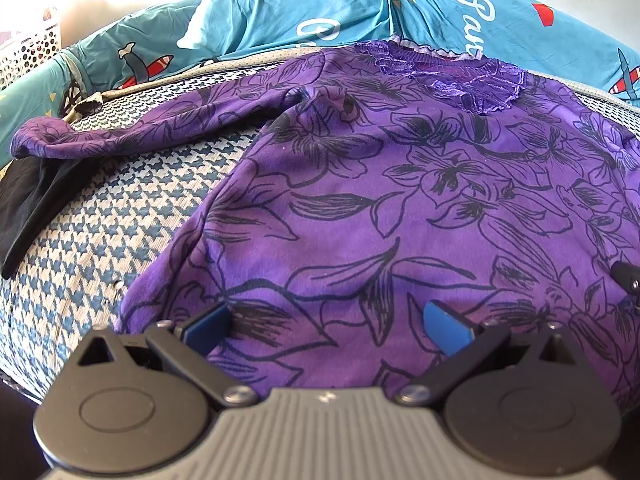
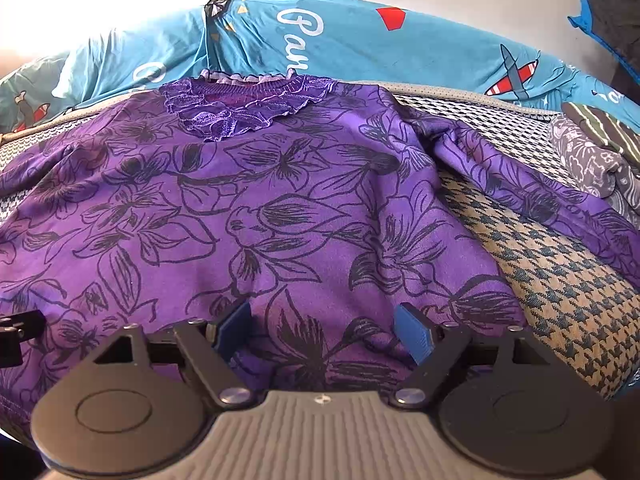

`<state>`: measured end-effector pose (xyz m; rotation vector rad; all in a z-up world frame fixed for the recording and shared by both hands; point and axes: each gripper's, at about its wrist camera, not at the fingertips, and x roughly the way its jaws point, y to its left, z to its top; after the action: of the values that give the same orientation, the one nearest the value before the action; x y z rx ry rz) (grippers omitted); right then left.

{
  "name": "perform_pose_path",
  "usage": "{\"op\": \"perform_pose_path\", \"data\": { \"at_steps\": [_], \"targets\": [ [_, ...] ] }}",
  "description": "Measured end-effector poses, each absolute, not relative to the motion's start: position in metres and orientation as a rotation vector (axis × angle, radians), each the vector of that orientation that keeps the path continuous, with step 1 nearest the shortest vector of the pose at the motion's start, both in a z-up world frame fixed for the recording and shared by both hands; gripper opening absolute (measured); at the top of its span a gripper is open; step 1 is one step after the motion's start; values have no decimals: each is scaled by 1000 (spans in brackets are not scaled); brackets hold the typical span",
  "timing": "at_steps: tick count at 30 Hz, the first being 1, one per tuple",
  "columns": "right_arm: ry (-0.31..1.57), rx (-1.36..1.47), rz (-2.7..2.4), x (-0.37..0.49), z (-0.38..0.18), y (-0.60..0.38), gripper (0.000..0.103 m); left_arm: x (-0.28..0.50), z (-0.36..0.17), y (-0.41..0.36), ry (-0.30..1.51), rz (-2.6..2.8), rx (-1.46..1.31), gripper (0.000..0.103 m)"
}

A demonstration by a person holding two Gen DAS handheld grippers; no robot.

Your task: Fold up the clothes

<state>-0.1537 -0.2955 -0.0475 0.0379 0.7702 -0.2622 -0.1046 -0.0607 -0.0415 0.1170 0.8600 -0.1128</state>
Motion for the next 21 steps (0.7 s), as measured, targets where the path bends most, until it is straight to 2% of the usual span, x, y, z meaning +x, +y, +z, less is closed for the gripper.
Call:
{"op": "perform_pose_path", "data": {
  "at_steps": [13, 21],
  "targets": [
    [731, 126, -250, -161, -39, -308, 79, -104, -38, -64, 853, -96, 115, 103],
    [680, 323, -323, -154, -22, -356, 78, -101, -31, -69, 839, -121, 100, 103]
  ]
}}
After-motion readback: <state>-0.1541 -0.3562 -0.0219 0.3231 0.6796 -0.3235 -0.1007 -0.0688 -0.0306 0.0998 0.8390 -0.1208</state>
